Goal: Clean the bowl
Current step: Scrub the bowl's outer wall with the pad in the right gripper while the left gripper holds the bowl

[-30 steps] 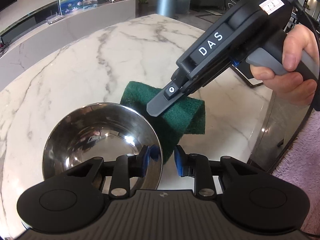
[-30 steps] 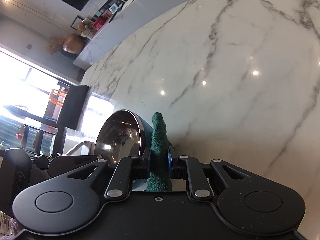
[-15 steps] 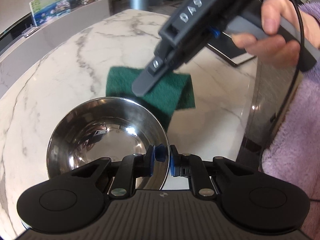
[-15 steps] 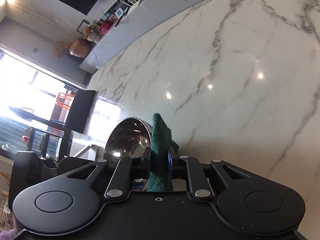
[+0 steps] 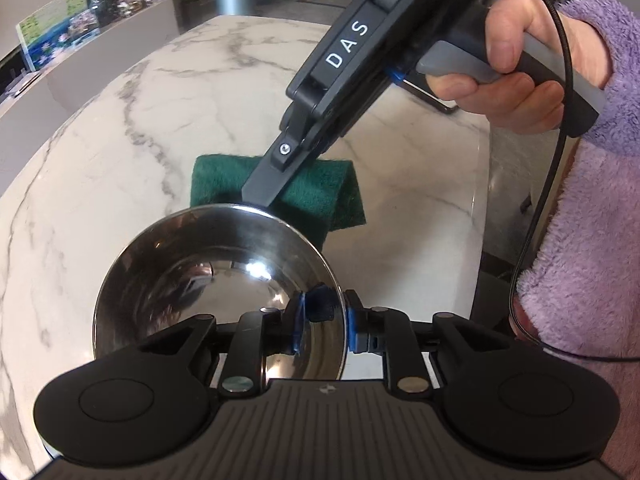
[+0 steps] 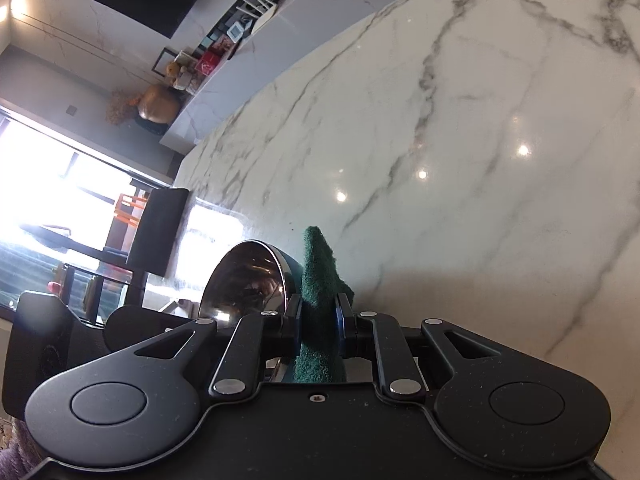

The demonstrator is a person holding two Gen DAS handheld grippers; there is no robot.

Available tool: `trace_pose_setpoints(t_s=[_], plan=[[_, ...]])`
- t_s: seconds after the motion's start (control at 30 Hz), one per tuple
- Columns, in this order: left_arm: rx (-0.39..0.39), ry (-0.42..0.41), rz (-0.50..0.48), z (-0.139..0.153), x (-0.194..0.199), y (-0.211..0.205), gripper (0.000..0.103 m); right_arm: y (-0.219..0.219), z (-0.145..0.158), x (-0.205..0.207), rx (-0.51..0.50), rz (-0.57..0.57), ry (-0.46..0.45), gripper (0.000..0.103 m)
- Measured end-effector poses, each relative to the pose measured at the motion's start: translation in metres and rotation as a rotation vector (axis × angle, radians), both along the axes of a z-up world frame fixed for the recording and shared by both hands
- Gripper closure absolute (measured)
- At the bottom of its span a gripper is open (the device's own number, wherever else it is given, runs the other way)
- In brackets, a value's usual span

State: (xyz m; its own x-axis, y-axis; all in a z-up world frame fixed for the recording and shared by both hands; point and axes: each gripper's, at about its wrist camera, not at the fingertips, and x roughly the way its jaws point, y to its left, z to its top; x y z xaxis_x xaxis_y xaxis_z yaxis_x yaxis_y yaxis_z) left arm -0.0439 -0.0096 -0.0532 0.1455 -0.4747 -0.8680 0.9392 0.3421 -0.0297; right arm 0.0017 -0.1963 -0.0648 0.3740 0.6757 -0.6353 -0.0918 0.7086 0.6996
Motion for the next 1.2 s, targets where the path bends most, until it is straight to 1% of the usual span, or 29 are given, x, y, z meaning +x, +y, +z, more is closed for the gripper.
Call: trace_pose_setpoints(t_s=[0.13,0.2,0.37,0.43,0.57,0.8,0.97,1.07,1.13,1.17,1.2], plan=[[0.022,-0.003,-0.064,0.000,0.009,-0.004,0.082,-0.005,0.004,0.001,0.033,-0.010,-0.019,0.088],[0.032,0.002,-0.087,-0.001,0.017,-0.006,0.082,-0.008,0.005,0.003,0.033,-0.023,-0.022,0.088],[0.064,-0.004,-0.136,-0.001,0.031,-0.012,0.082,-0.025,0.003,0.009,0.085,-0.097,0.008,0.088],[0.076,-0.011,-0.147,-0.001,0.035,-0.014,0.082,-0.029,0.006,0.013,0.090,-0.122,0.000,0.088],[0.085,-0.019,-0.151,-0.002,0.046,-0.020,0.082,-0.031,0.007,0.021,0.089,-0.143,-0.012,0.088],[0.074,-0.020,-0.144,-0.003,0.050,-0.021,0.082,-0.028,-0.016,0.027,0.085,-0.129,0.039,0.088],[0.072,-0.024,-0.130,-0.002,0.050,-0.022,0.082,-0.027,-0.016,0.030,0.091,-0.128,0.039,0.088],[0.085,-0.030,-0.107,-0.001,0.049,-0.024,0.082,-0.026,-0.015,0.030,0.089,-0.122,0.033,0.088],[0.094,-0.025,-0.074,0.000,0.048,-0.027,0.075,-0.026,-0.016,0.030,0.090,-0.121,0.036,0.088],[0.103,-0.018,-0.049,0.000,0.046,-0.030,0.065,-0.027,-0.016,0.030,0.091,-0.122,0.037,0.088],[0.120,-0.018,-0.022,-0.001,0.044,-0.033,0.059,-0.028,-0.017,0.031,0.092,-0.123,0.040,0.088]])
